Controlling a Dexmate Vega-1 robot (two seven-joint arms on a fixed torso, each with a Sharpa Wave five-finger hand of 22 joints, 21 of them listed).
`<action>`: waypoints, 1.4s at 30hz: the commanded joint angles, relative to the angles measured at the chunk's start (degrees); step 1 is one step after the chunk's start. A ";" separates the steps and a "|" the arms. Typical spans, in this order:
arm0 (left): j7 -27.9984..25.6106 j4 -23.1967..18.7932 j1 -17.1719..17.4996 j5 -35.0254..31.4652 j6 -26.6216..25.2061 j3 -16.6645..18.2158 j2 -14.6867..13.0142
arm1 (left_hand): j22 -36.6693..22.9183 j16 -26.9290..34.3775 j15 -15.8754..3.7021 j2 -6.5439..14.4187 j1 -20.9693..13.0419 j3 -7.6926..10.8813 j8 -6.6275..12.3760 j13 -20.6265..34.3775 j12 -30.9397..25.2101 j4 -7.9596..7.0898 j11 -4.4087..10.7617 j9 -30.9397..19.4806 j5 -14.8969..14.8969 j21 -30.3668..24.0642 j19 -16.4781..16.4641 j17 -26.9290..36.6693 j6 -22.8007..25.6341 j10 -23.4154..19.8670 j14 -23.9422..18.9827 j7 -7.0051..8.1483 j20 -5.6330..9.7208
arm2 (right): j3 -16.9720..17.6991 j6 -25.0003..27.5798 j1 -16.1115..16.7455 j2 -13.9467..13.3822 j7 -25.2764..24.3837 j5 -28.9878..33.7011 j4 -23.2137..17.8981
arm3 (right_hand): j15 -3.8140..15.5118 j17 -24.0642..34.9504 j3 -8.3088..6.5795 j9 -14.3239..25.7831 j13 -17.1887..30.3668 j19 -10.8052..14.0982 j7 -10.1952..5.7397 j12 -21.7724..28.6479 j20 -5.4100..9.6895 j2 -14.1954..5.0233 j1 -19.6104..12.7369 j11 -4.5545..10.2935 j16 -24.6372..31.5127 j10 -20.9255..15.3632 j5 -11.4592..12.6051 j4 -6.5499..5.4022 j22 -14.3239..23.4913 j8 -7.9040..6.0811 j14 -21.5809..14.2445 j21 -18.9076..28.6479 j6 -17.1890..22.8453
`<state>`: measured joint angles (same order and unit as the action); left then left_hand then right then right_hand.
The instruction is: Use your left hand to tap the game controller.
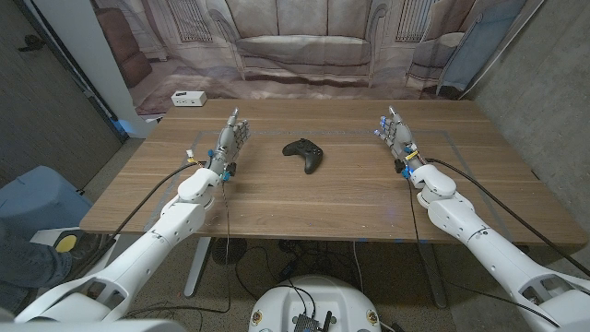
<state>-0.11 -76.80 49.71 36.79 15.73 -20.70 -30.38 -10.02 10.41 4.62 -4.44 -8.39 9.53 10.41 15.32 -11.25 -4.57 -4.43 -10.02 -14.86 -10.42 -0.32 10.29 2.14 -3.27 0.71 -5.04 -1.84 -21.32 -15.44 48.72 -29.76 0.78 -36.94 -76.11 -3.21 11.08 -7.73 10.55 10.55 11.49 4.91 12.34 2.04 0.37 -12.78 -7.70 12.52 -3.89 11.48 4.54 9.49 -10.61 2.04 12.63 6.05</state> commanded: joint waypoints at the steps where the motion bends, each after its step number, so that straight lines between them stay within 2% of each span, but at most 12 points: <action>1: -2.14 -3.49 2.63 -0.64 0.15 0.89 -1.52 | -0.20 0.41 0.39 0.21 -0.74 0.36 0.58 -0.11 -0.43 0.15 -0.15 -0.19 -0.26 -0.53 -0.05 0.08 0.50 -0.54 -0.47 -0.30 -0.56 | 0.01 0.83 1.57 -0.82 -1.42 0.41 -2.62 | -0.18 0.08 -0.25 0.13 0.28 0.58 0.08 0.25 -0.10 0.00 -0.37 -0.16 0.18 -0.40 0.27 0.05 0.26 -0.34 -0.36 0.19 0.68; 3: -2.31 -3.84 3.00 -0.70 0.46 1.07 -1.63 | -0.20 0.46 0.40 0.28 -0.81 0.37 0.62 -0.22 -0.53 0.18 -0.14 -0.19 -0.23 -0.58 -0.12 0.07 0.64 -0.79 -0.62 -0.31 -0.64 | 0.03 0.43 1.82 -0.86 -1.60 0.67 -2.80 | -0.16 0.10 -0.22 0.14 0.28 0.53 -0.01 0.21 -0.11 0.01 -0.33 -0.17 0.15 -0.41 0.25 0.05 0.26 -0.49 -0.38 0.12 1.04; 6: -2.39 -4.27 3.42 -0.79 0.90 1.32 -1.88 | -0.19 0.56 0.34 0.38 -0.92 0.38 0.78 -0.40 -0.63 0.23 -0.10 -0.19 -0.18 -0.63 -0.20 0.06 1.15 -1.03 -0.95 -0.29 -0.71 | 0.22 0.06 2.19 -0.79 -2.00 0.69 -3.14 | -0.06 0.18 -0.15 0.33 0.30 0.64 0.26 -0.01 -0.10 -0.15 -0.22 -0.25 -0.18 -0.66 0.11 0.15 0.29 -2.14 -0.48 -0.35 5.65; 8: -2.51 -4.44 3.66 -0.97 1.49 1.53 -1.96 | -0.19 0.62 0.29 0.43 -0.97 0.38 0.84 -0.49 -0.68 0.26 -0.15 -0.19 -0.15 -0.65 -0.24 0.06 1.34 -1.16 -1.14 -0.32 -0.76 | 0.22 -0.40 2.32 -0.87 -2.07 1.04 -3.24 | -0.01 0.18 -0.15 0.36 0.30 0.64 0.17 -0.03 -0.08 -0.17 -0.23 -0.27 -0.20 -0.67 0.11 0.17 0.29 -2.23 -0.53 -0.39 5.96; 12: -2.53 -4.45 3.93 -1.27 2.74 1.95 -2.04 | -0.19 0.80 0.10 0.54 -1.12 0.37 0.95 -0.72 -0.83 0.35 -0.22 -0.19 -0.08 -0.77 -0.51 0.05 1.81 -1.58 -1.75 -0.15 -0.90 | 0.48 -1.02 2.74 -0.73 -2.41 1.01 -3.61 | 0.07 0.21 -0.07 0.39 0.31 0.66 -0.46 -0.22 -0.02 -0.13 -0.23 -0.15 -0.40 -0.63 0.05 0.32 0.30 -1.05 -0.52 -0.64 3.51; 16: -2.18 -4.17 3.99 -1.71 4.04 2.24 -2.25 | -0.18 0.90 -0.03 0.64 -1.33 0.36 1.11 -1.02 -1.06 0.47 -0.09 -0.19 0.03 -0.90 -0.86 0.04 2.52 -2.24 -2.30 -0.16 -0.92 | 0.51 -1.62 3.02 -0.60 -2.77 1.36 -3.72 | 0.06 0.22 -0.12 0.38 0.31 0.56 -0.61 -0.33 0.10 -0.26 -0.29 0.04 -0.50 -0.53 0.04 0.37 0.31 -0.65 -0.45 -0.78 2.60; 22: -1.25 -2.92 3.23 -3.61 6.88 2.13 -2.53 | -0.17 1.02 -0.22 0.70 -1.54 0.31 1.27 -1.35 -1.26 0.62 0.10 -0.19 0.17 -1.03 -1.27 0.03 3.32 -2.90 -3.00 -0.01 -1.15 | 0.57 -2.82 3.15 -0.31 -2.21 1.34 -3.11 | 0.24 0.23 -0.13 0.37 0.31 0.55 -0.78 -0.33 0.14 -0.33 -0.31 0.06 -0.55 -0.65 0.04 0.40 0.31 -0.50 -0.46 -0.85 2.26; 33: 1.53 -1.05 1.49 -4.29 9.72 1.08 -1.50 | -0.17 1.16 -0.42 0.90 -1.99 0.26 1.82 -1.98 -1.55 0.92 0.50 -0.22 0.50 -1.24 -2.15 0.01 5.79 -4.04 -4.32 0.07 -1.44 | 1.48 -2.84 5.36 -1.23 -3.78 1.31 -5.66 | 0.26 0.30 -0.04 0.31 0.32 0.64 -0.95 -0.20 0.08 -0.35 -0.13 0.07 -0.53 -1.25 -0.01 0.38 0.32 -0.25 -0.69 -0.94 1.55; 42: 3.81 3.26 -0.84 -5.56 14.38 0.27 0.11 | -0.17 1.20 -0.59 1.03 -2.24 0.23 1.78 -2.31 -1.85 1.09 0.51 -0.23 0.70 -1.22 -2.33 0.00 6.45 -5.08 -5.03 0.38 -1.63 | 2.37 -2.19 7.35 -2.28 -5.82 1.61 -8.13 | 0.37 0.30 -0.08 0.28 0.31 0.93 -1.00 -0.14 0.02 -0.49 -0.19 0.20 -0.43 -1.67 -0.01 0.45 0.32 -0.38 -1.19 -0.93 1.81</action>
<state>1.38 -77.16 50.98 32.46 25.87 -19.59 -31.61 -10.01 11.24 4.03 -3.38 -10.05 9.58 11.74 13.03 -12.75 -3.70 -3.88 -10.01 -14.53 -11.27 -2.28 10.12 7.92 -7.55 -3.85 -4.79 -3.37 -19.90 -18.02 54.01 -31.07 -3.13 -35.55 -81.80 -2.76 11.07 -7.72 10.65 10.81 12.11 4.08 11.98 2.03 0.36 -12.78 -7.16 12.25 -5.24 11.48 4.54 9.75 -11.00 1.22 11.87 7.85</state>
